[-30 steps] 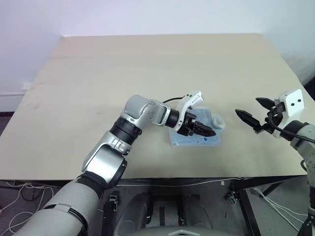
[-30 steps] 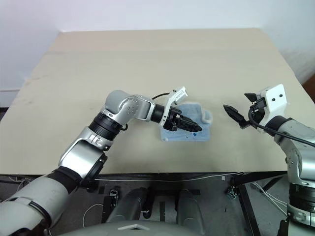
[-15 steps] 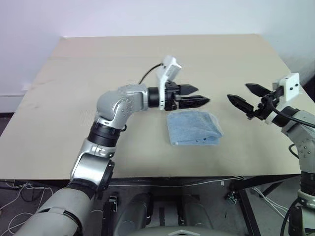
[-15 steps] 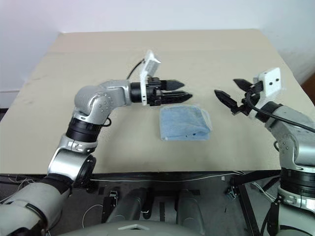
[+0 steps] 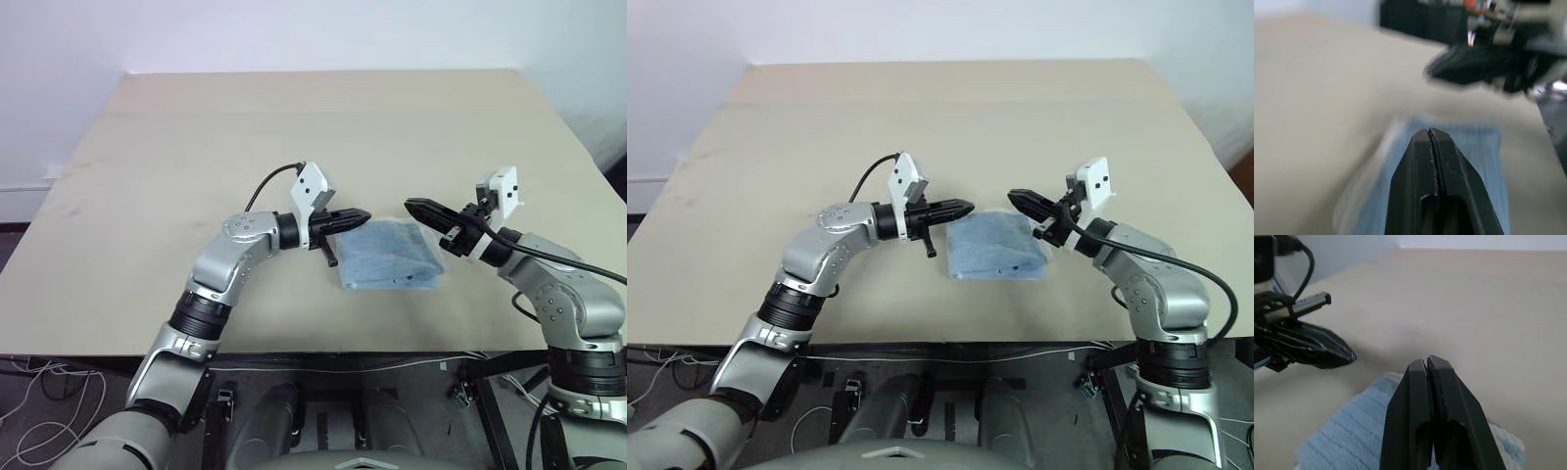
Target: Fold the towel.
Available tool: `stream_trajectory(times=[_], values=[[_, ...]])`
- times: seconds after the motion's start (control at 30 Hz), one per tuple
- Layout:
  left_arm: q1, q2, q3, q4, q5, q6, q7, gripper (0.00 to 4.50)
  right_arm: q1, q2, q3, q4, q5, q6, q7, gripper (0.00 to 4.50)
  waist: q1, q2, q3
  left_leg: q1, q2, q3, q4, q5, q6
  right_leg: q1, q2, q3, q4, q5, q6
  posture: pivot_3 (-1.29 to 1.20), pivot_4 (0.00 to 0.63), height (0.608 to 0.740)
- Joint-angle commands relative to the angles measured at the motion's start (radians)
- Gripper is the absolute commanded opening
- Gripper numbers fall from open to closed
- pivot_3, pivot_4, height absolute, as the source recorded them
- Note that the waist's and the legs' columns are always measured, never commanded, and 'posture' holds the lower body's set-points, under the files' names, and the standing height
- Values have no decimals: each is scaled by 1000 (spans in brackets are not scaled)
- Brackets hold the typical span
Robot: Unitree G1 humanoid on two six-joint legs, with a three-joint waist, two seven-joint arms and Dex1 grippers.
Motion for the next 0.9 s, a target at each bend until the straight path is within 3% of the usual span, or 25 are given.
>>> stream_trajectory(times=[0.03, 0.3, 0.43, 0.9], values=[[-15, -12, -1, 43, 56, -128, 3, 0, -39, 15, 4, 13, 5, -11, -9, 35, 0, 0, 0, 0, 0, 0, 0, 0, 0, 0, 0, 0, 0, 0, 0, 0, 150, 740], [88, 10, -63, 121, 101, -299, -157, 0, -20, 71, 68, 78, -39, -27, -28, 35, 0, 0, 0, 0, 0, 0, 0, 0, 0, 0, 0, 0, 0, 0, 0, 0, 150, 740], [138, 10, -64, 122, 122, -352, -163, 0, 17, 97, 98, 68, -62, -32, -39, 35, 1, 0, 0, 0, 0, 0, 0, 0, 0, 0, 0, 0, 1, 0, 0, 0, 150, 740], [184, 69, -64, 156, 121, -277, -226, 0, 80, 151, 101, 232, -108, -65, -42, 35, -4, 1, -1, 2, 0, 0, 2, 0, 0, 2, 1, 0, 2, 0, 0, 0, 150, 740]])
